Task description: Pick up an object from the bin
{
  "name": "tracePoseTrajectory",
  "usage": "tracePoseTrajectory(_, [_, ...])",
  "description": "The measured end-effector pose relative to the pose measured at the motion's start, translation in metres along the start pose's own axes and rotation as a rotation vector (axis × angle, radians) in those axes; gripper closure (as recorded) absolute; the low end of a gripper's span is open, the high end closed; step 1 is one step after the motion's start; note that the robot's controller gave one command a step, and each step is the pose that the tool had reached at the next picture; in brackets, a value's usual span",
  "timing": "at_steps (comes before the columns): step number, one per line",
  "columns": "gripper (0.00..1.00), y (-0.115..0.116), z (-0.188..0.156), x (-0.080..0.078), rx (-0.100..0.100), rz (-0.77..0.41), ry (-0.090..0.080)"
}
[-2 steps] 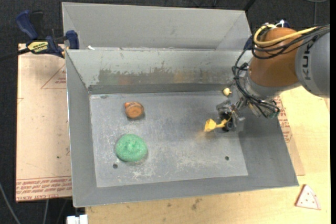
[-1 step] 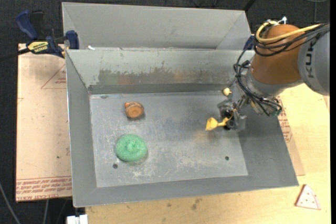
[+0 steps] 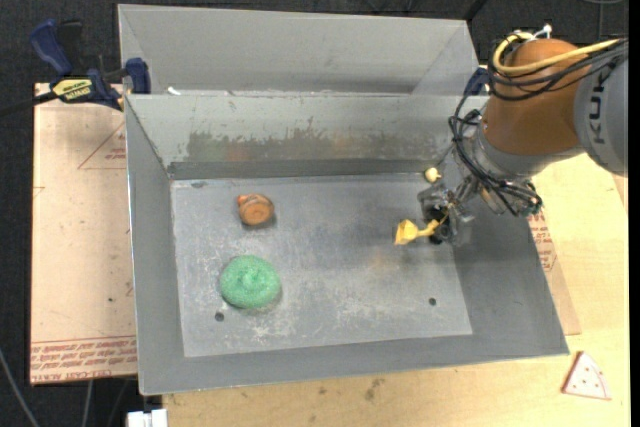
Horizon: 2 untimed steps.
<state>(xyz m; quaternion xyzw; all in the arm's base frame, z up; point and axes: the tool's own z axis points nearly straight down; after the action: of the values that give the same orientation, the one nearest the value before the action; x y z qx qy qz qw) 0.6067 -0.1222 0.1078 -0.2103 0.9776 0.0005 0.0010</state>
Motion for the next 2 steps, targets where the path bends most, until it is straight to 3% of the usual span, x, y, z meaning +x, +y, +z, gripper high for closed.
tracePoseTrajectory(2, [1.00, 0.001, -0.030, 0.000, -0.001, 0.000, 0.002])
